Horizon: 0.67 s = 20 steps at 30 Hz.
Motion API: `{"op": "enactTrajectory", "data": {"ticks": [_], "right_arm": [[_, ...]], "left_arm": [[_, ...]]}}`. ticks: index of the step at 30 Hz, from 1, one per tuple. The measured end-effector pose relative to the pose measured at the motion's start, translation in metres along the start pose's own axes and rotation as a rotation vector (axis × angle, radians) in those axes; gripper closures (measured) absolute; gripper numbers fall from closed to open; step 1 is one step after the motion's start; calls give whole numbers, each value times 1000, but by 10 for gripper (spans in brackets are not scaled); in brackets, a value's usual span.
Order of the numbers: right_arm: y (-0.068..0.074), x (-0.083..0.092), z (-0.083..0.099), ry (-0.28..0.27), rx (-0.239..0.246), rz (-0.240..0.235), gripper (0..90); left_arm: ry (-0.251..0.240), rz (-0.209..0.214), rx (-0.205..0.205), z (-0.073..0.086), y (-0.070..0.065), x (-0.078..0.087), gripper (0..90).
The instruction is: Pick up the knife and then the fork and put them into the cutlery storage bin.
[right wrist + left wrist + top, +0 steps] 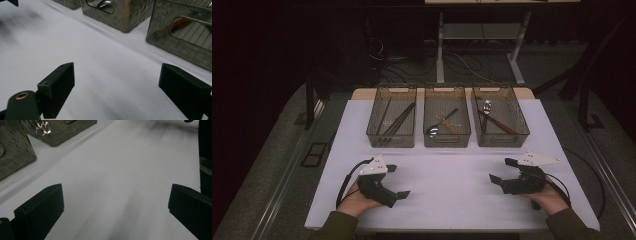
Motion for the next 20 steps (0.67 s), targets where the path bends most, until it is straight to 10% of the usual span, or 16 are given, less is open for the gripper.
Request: {"op": "enactTrajectory", "data": {"ticks": [20], "right_arm": [[8, 5, 13, 23, 24, -5, 130]], "left_arm": [[1, 9, -2, 0, -1, 0, 0]]}}
Point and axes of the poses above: each handheld gripper's, and its own axes: x roughly backward along the jaws, z roughly out of its underside, y roughly to its left, the point moved 4 cm from there along -x, roughly forward along the jaws, and after that the axes turned 5 degrees about x, right-handed, at the moved point
